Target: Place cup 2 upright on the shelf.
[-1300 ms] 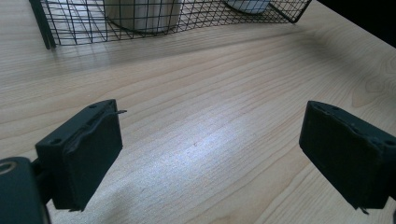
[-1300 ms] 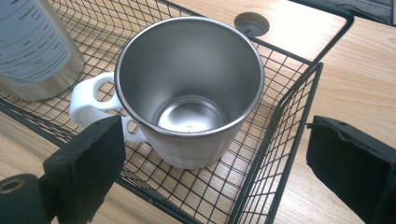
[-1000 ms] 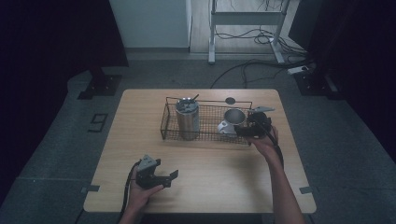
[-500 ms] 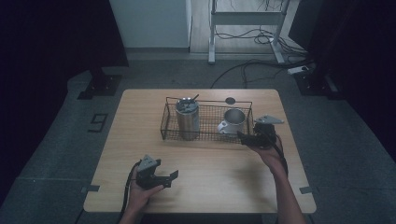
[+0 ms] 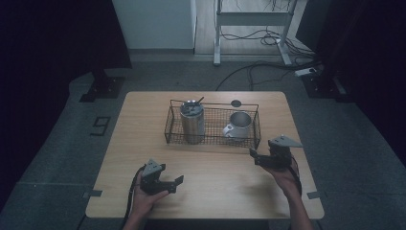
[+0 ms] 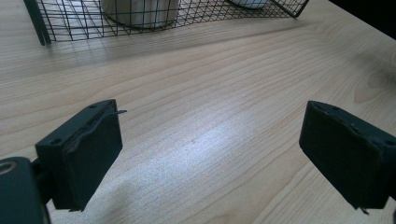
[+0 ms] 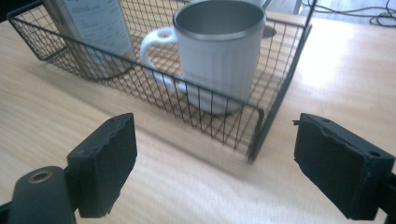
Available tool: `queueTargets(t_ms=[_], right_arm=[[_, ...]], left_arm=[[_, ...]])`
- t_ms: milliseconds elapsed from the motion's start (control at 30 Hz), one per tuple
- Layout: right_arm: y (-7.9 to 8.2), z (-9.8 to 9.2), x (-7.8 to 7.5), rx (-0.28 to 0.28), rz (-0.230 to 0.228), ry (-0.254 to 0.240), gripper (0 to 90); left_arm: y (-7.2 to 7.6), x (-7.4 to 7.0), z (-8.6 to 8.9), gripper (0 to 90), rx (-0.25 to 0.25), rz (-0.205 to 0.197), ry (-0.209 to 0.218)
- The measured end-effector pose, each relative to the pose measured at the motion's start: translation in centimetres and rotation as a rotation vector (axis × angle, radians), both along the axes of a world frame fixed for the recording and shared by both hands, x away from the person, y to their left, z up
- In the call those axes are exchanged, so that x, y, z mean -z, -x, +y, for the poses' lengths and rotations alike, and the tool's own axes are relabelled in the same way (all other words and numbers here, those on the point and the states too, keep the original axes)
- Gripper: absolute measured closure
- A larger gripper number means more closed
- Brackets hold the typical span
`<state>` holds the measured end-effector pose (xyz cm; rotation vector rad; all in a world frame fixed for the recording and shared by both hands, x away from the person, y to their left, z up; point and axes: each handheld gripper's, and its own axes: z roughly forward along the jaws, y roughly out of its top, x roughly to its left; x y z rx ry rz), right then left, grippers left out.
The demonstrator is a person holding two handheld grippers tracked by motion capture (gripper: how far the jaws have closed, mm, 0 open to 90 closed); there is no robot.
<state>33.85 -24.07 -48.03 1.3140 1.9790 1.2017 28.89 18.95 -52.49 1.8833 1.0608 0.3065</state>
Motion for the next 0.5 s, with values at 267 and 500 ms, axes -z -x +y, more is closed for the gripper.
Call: queueTargets(t_ms=[267, 500], right_arm=[[2.3, -1.5, 1.8, 0.022, 0.009, -0.013, 13.3], [3.7, -2.5, 3.5, 0.031, 0.048, -0.008, 13.3]], left_arm=[[0.0, 0.0, -0.1, 6.0, 0.001, 0.0, -0.005], [0.1, 0.1, -0.1, 6.0, -0.002, 0.0, -0.009]])
